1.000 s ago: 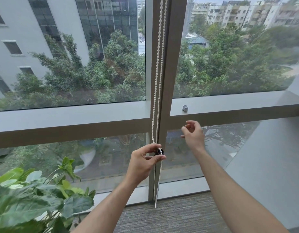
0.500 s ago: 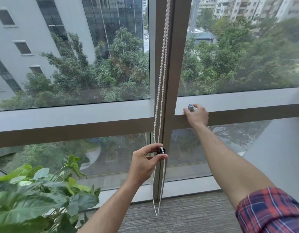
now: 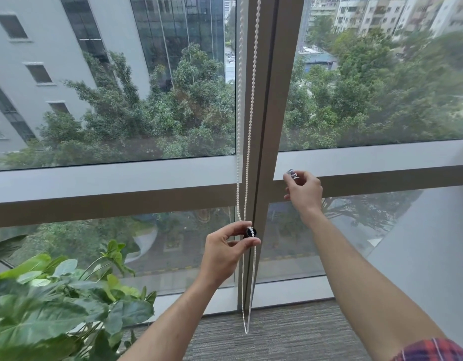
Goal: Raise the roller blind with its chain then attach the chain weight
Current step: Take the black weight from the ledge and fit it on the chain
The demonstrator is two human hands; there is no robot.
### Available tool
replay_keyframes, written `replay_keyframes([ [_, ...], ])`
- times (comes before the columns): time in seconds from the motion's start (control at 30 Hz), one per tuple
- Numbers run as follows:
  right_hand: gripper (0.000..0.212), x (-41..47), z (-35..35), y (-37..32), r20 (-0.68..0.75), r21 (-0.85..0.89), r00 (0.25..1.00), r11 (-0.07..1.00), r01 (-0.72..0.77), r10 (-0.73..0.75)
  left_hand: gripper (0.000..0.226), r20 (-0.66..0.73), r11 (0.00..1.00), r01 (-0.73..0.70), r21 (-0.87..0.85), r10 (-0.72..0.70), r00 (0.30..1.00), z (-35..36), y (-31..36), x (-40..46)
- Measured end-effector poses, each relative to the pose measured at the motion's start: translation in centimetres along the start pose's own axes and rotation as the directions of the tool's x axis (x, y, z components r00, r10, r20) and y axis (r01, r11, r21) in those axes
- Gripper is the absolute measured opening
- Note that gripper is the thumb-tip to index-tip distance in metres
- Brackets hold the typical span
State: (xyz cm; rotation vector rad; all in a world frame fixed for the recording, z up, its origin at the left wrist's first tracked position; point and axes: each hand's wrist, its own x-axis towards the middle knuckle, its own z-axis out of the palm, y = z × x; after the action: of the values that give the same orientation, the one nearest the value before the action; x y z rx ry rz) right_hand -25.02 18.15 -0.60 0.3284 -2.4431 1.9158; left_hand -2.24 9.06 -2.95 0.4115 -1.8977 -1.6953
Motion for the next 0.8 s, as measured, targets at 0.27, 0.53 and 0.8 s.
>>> replay_keyframes([
  [0.27, 0.015, -5.8, -1.2, 0.8, 0.268, 0.266, 0.959, 0.964, 0.014, -0.088, 0.038, 0.034, 1.0, -0.003, 0.002, 0.003, 0.999, 0.2, -0.3, 0.4],
  [0.53, 0.021, -9.2, -2.8, 0.0, 0.425, 0.304, 0.894, 0.953, 0.003, -0.138, 0.036, 0.031, 1.0, -0.013, -0.015, 0.014, 0.999, 0.8, -0.5, 0.7],
  [0.8, 0.016, -10.7, -4.4, -1.2, 0.586, 0.142, 0.79, 0.982, 0.122, -0.183, 0.037, 0.046, 0.999, -0.037, -0.011, 0.037, 0.998, 0.5, -0.6, 1.1],
])
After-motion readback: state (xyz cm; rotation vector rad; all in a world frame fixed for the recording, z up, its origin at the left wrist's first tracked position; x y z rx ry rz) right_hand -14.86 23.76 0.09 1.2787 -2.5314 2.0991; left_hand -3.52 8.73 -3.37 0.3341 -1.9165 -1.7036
